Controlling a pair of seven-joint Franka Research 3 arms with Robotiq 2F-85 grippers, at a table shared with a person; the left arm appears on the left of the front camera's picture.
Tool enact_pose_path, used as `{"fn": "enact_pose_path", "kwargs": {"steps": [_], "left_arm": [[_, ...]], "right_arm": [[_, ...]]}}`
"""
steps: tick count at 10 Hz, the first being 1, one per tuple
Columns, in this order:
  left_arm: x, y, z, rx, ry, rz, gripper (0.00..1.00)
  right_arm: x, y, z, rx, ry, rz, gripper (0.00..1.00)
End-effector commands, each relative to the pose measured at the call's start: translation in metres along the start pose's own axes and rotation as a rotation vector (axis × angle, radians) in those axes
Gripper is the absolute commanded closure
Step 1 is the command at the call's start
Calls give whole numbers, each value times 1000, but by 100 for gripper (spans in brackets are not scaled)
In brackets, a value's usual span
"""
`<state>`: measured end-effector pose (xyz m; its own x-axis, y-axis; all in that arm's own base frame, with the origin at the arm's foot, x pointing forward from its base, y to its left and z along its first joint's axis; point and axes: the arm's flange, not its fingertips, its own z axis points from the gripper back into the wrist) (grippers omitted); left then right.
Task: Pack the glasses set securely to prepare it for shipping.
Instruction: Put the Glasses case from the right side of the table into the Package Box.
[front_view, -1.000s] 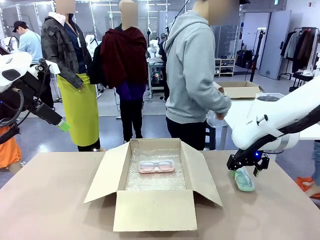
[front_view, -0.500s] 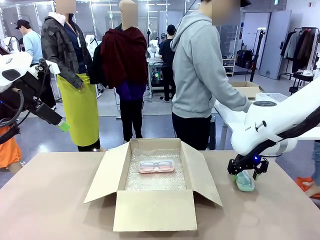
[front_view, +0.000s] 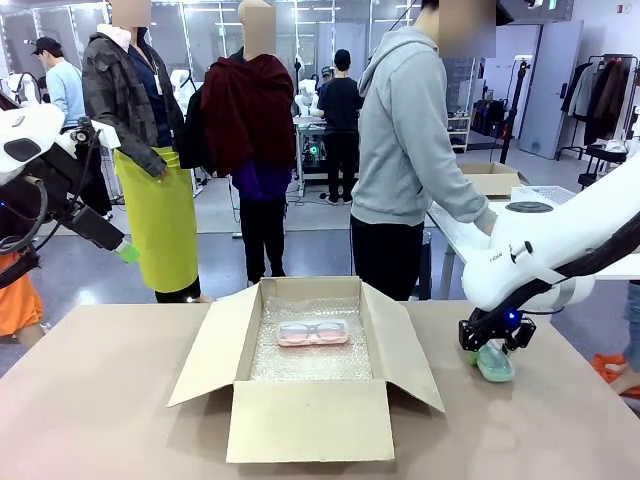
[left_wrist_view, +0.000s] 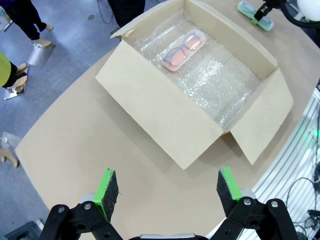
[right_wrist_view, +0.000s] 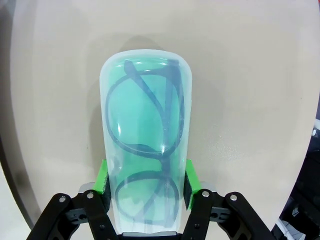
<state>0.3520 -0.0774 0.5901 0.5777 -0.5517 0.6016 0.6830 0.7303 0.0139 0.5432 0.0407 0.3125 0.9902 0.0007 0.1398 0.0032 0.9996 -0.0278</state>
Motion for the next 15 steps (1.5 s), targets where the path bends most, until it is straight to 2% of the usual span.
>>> {"fn": "enact_pose_path", "kwargs": {"steps": [1,4,5,7,8,11,12,15], "left_arm": [[0,1,3,-5,-8,-7,0],[0,1,3,-5,-8,-7,0],[0,1,3,-5,-8,-7,0],[0,1,3,-5,-8,-7,0],[0,1,3,-5,-8,-7,0],[0,1,3,-5,-8,-7,0],[0,1,3,-5,-8,-7,0],[0,1,3,-5,-8,-7,0]], "right_arm": [[0,4,1,-2,-3,-28,76],[3,-5,39,50,-32,-24,76],[0,-7,62,49,-1,15,76],[-9,-5,115,67,-13,89,76],[-13,-5,129,79,-22,98,76],[-22,-5,146,117,-108,59,76],[-15,-4,151,68,-61,82,76],[-15,-4,151,68,-61,82,76]]}}
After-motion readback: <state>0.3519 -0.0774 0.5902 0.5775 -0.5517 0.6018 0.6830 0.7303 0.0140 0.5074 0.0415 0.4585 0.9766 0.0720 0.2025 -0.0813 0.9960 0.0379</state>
